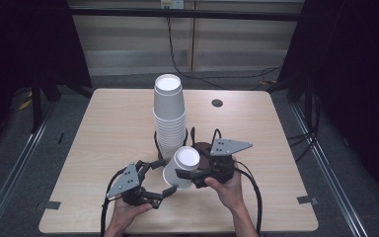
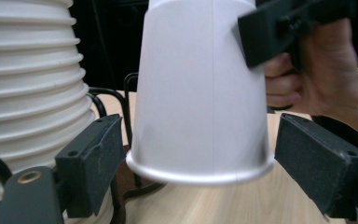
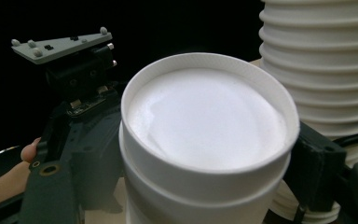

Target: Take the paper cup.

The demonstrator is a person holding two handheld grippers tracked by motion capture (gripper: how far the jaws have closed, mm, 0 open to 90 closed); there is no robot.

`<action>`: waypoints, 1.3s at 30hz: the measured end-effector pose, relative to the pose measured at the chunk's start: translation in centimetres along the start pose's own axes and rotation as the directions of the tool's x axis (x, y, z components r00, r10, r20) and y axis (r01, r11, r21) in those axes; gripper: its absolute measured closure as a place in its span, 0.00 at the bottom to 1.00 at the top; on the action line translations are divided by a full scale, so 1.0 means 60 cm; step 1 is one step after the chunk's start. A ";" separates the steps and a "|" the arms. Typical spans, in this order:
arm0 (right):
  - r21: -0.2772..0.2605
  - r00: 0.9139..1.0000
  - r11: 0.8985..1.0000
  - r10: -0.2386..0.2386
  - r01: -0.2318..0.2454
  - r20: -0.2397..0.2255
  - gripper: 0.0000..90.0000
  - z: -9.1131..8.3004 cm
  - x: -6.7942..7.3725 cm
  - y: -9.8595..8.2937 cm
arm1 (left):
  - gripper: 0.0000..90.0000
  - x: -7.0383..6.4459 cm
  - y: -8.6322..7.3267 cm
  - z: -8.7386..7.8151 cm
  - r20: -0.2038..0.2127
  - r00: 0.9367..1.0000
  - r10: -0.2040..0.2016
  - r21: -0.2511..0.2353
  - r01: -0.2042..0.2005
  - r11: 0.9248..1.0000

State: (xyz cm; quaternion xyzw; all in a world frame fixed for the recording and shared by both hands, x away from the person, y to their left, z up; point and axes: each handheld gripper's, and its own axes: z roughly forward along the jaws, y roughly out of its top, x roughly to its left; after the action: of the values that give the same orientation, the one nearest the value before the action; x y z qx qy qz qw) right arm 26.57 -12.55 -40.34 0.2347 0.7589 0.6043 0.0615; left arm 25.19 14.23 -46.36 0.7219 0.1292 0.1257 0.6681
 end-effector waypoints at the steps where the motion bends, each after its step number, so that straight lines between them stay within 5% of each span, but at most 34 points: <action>1: 0.004 1.000 1.000 0.005 -0.005 0.002 0.25 0.005 0.003 -0.002 | 0.17 0.000 0.000 0.003 0.007 1.000 -0.010 0.002 0.010 1.000; 13: 0.001 0.999 1.000 0.008 -0.008 -0.035 0.25 0.025 0.011 -0.003 | 0.13 0.003 0.005 0.021 0.041 0.999 -0.002 0.030 0.001 1.000; 16: -0.002 0.999 1.000 0.012 -0.012 -0.041 0.25 0.025 0.012 -0.004 | 0.12 -0.002 0.010 0.024 0.032 0.999 0.040 0.063 -0.042 0.997; 19: -0.004 0.999 1.000 0.012 -0.012 -0.042 0.25 0.026 0.014 -0.006 | 0.12 0.005 0.005 0.029 0.077 0.997 -0.002 0.061 -0.003 0.998; 24: -0.009 0.999 1.000 0.014 -0.015 -0.048 0.25 0.027 0.016 -0.010 | 0.13 -0.001 0.003 0.034 0.072 0.997 0.030 0.071 -0.035 0.997; 30: -0.008 0.998 0.999 0.033 -0.034 -0.058 0.23 0.025 0.009 -0.017 | 0.17 0.000 -0.005 0.036 0.059 0.998 0.005 0.069 -0.009 0.998; 39: 0.027 0.998 0.999 0.030 -0.028 -0.057 0.15 0.030 0.006 -0.021 | 0.18 0.003 -0.005 0.034 0.096 0.995 -0.005 0.099 -0.004 0.995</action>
State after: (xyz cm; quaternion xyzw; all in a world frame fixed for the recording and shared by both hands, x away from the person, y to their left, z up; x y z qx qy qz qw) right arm 26.55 -11.01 -41.95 0.2290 0.7648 0.6016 0.0276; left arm 26.08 12.44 -46.84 0.7595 0.1031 0.0839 0.6368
